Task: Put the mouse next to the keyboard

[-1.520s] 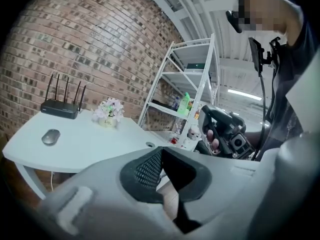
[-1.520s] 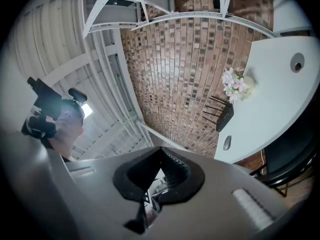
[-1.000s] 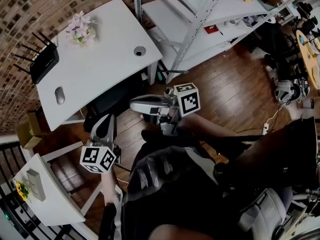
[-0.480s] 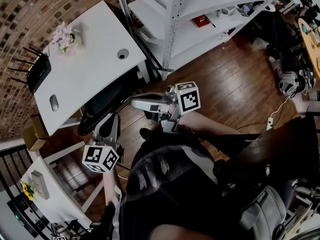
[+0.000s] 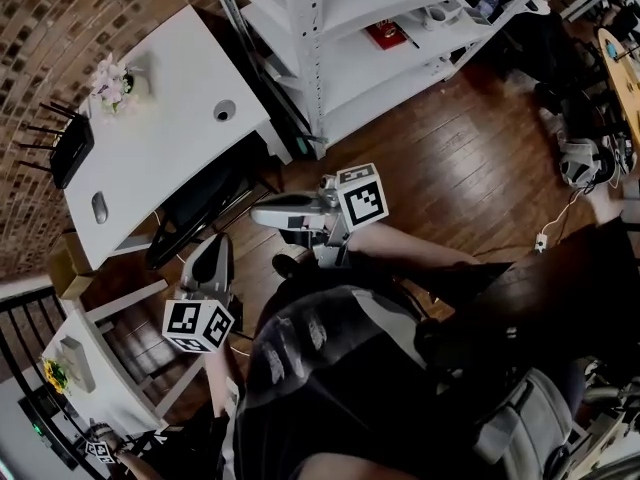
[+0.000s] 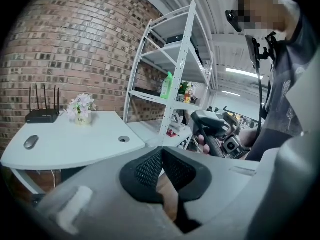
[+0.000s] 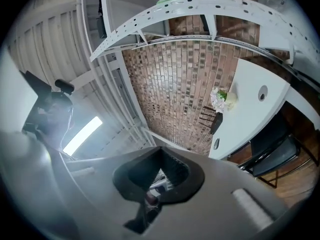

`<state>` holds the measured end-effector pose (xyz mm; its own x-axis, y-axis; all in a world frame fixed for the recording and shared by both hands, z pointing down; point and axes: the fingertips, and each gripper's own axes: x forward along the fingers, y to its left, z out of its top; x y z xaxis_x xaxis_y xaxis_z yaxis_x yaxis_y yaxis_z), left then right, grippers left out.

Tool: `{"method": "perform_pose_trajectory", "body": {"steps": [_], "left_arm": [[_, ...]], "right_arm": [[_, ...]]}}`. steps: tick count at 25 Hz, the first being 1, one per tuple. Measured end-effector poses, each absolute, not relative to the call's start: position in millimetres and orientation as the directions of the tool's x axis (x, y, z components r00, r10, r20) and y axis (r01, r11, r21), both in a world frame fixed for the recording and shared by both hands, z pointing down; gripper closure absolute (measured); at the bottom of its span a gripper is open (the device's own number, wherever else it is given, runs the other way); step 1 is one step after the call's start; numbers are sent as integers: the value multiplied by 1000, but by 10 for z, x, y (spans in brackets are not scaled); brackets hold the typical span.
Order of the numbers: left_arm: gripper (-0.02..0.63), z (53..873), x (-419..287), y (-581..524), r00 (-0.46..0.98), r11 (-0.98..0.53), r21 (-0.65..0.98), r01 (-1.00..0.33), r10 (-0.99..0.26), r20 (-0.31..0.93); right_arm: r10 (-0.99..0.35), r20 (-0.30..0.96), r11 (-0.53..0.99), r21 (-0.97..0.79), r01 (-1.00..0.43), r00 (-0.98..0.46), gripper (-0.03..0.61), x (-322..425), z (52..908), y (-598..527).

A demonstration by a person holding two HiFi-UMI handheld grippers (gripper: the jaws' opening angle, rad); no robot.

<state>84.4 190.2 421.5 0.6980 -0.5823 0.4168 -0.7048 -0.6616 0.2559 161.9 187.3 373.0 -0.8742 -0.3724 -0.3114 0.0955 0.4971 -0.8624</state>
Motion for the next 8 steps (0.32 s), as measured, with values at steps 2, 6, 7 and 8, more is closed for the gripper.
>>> {"method": "perform_pose_trajectory", "body": {"steps": [2, 6, 7, 8], "left_arm": [[611, 4199, 874, 1944, 681, -642, 259, -722, -592, 431], [611, 4234, 913, 2008, 675, -635, 254, -729, -608, 417], [611, 4234, 933, 2020, 675, -635, 252, -730, -611, 415], [611, 4232, 954, 2032, 674, -635, 251, -731, -613, 412]], "right_arm": [[-359, -313, 490, -865, 107, -879, 574, 1644, 3743, 1904], [-344, -321, 484, -866, 126, -883, 574, 1709, 3751, 1951], [-341, -322, 485, -865, 129, -883, 574, 1728, 3751, 1962], [-338, -324, 486, -864, 131, -884, 574, 1748, 3752, 1973]]}}
